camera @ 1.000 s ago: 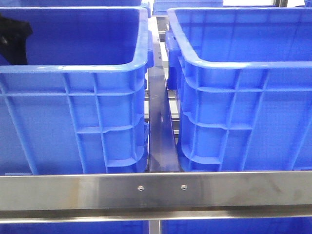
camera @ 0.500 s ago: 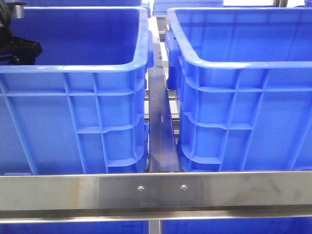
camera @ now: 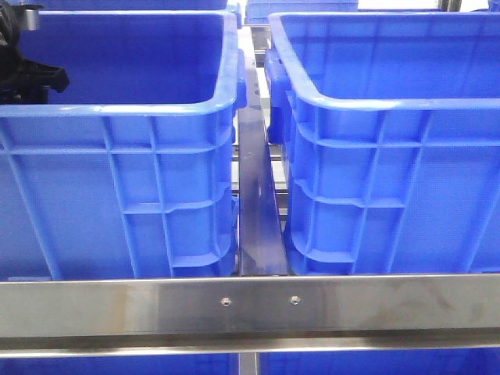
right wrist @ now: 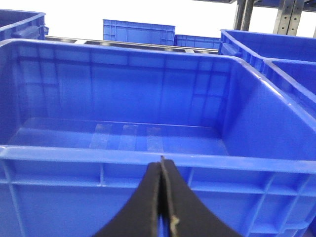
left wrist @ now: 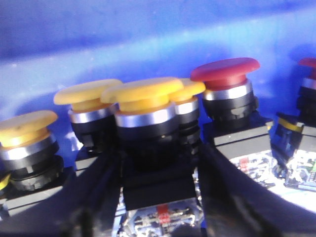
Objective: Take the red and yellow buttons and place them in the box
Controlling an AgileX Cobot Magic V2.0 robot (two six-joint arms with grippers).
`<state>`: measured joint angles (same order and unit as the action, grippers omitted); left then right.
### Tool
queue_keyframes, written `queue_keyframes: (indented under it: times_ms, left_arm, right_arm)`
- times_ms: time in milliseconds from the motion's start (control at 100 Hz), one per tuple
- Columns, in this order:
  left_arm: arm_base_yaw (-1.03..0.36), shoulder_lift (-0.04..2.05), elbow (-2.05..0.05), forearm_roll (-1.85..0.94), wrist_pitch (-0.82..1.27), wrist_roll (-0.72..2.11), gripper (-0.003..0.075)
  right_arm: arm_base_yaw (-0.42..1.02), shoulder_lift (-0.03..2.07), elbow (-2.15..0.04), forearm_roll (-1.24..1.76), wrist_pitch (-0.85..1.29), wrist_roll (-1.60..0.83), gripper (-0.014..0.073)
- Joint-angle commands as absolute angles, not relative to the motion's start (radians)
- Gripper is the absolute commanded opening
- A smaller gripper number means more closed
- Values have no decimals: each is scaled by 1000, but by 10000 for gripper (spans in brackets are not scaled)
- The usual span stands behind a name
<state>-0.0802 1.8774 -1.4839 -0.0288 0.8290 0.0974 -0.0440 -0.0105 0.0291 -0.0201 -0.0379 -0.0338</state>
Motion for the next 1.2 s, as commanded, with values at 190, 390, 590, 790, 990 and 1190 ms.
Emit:
queue_keyframes:
  times_ms: [190,390,590,790,990,1190]
  left_arm:
    - [-81,1813,-1514,-41,785,103,176]
    - [-114,1726,-1514,-53,799,215,176]
    - [-166,1623,-1510,-254,799,435,176]
    - [-221,1557,-1503,-464,853,677,176]
    - [-275,1551,-1503,-682,991,910,176]
    - [-361,1551,-1503,-844,1034,1016,176]
  right_arm:
    - [-45,-33,13,-31,-114,-35,-69]
    - [-45,-33,13,-31,-114,-35,-69]
    - [-45,-33,13,-31,-114,-35,-69]
    - [-45,-33,13,-31,-114,-35,-69]
    - [-45,-33,13,-31,-114,-35,-69]
    - [-45,-33,13,-31,-114,-35,-69]
